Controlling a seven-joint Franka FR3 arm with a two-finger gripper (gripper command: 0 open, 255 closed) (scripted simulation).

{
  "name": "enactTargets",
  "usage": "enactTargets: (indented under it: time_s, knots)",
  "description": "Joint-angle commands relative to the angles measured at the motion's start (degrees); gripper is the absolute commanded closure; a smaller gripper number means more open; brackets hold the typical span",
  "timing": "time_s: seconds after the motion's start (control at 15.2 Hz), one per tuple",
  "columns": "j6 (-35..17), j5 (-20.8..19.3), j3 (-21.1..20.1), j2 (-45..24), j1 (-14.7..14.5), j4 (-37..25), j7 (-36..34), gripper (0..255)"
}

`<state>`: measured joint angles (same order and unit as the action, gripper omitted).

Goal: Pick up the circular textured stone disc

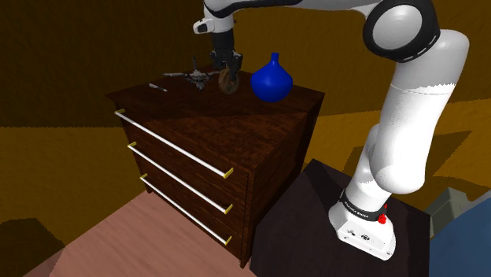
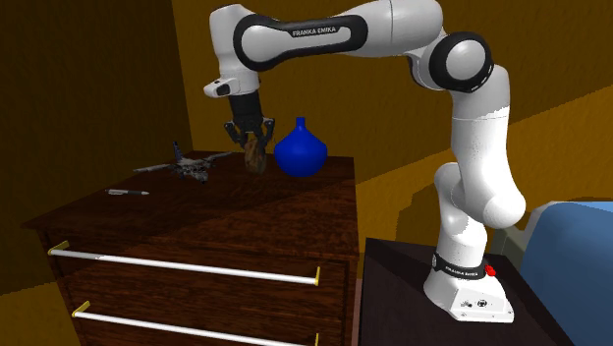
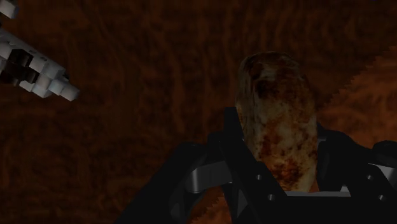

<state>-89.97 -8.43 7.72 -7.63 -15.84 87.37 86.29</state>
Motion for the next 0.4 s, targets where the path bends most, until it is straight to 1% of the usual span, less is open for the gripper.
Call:
enactTargets:
  time_s: [0.0, 0.2, 0.33]
  knots:
    - [1.5, 0.0, 0.0, -0.4, 0.0, -1.9, 0.2, 255]
    - [4.0, 0.1, 0.0, -1.0, 0.0, -5.0, 0.6, 255]
    - [4.1, 0.1, 0.0, -1.0, 0.0, -5.1, 0.6, 255]
